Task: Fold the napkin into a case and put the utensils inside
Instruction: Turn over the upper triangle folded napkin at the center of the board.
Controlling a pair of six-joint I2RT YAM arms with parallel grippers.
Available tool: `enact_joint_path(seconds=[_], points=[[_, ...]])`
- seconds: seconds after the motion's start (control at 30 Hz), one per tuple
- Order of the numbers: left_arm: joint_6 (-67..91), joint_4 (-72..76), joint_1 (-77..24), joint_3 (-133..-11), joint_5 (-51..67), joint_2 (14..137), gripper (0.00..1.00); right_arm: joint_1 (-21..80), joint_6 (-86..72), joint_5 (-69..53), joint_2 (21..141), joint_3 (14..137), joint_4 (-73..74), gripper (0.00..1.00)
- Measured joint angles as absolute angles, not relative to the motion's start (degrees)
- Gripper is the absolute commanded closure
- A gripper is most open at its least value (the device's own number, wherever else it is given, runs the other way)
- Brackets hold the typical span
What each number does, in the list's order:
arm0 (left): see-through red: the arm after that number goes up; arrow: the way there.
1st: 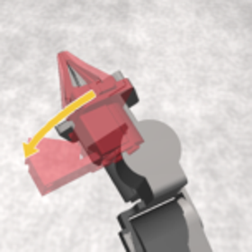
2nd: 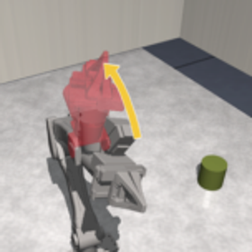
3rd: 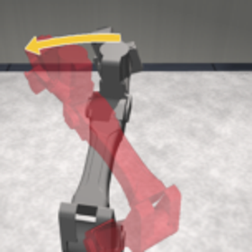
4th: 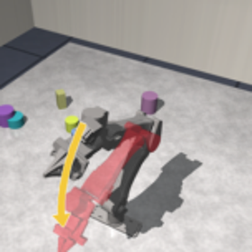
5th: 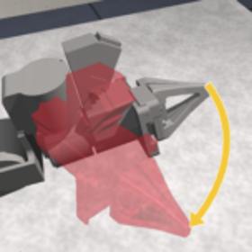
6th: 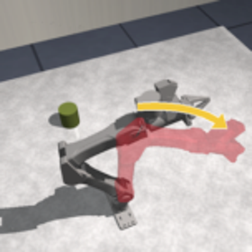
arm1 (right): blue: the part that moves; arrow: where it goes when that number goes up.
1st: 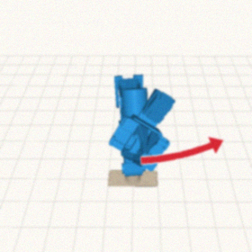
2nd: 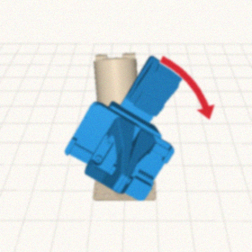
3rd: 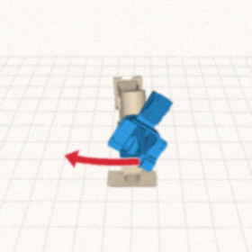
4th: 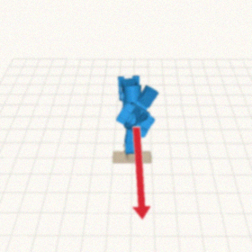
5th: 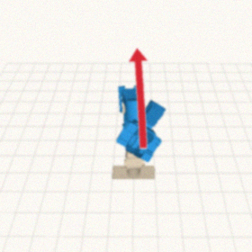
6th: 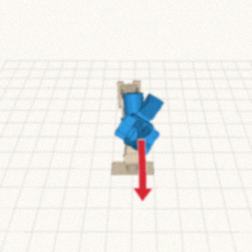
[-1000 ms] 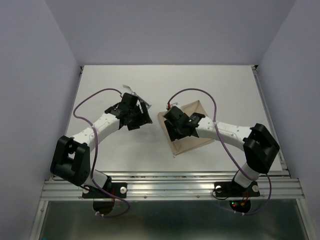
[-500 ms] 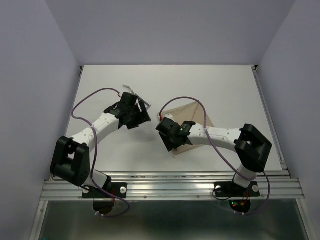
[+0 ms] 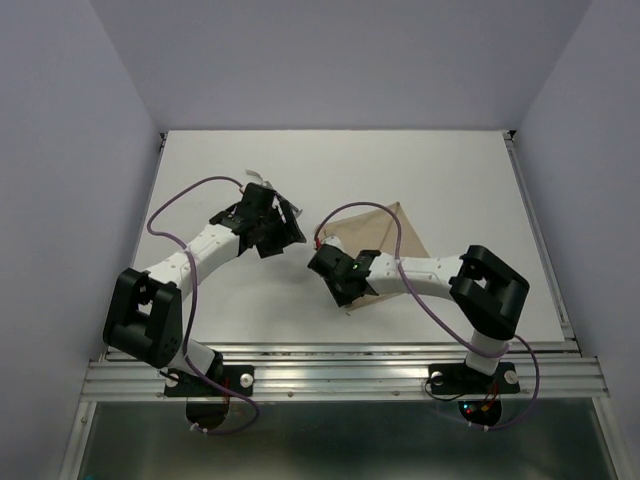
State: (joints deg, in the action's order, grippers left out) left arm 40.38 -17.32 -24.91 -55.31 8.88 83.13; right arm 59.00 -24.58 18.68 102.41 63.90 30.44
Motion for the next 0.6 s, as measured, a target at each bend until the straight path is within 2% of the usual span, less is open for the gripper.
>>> enact_joint_path(seconds=[0.07,0.17,0.2,0.33,0.6], points=[[40.56,-17.04,-24.91,-55.31,9.21,83.13,0.24,59.18,-24.97,18.98,102.39,63.33,28.93,0.79],[40.77,-14.85,-24.67,-54.33,10.79,83.13,0.24,59.57,-24.82,19.99,101.58,61.67,26.37,0.97],[40.86,-14.26,-24.67,-53.87,11.27,83.13,0.23,59.61,-24.86,20.32,101.03,60.73,25.30,0.99],[41.34,-11.70,-24.64,-51.35,14.46,83.15,0.19,59.59,-24.80,20.45,99.11,57.84,21.71,0.99],[42.28,-5.69,-25.41,-50.19,19.31,87.18,0.18,59.59,-24.16,19.51,96.07,53.15,15.97,0.99]])
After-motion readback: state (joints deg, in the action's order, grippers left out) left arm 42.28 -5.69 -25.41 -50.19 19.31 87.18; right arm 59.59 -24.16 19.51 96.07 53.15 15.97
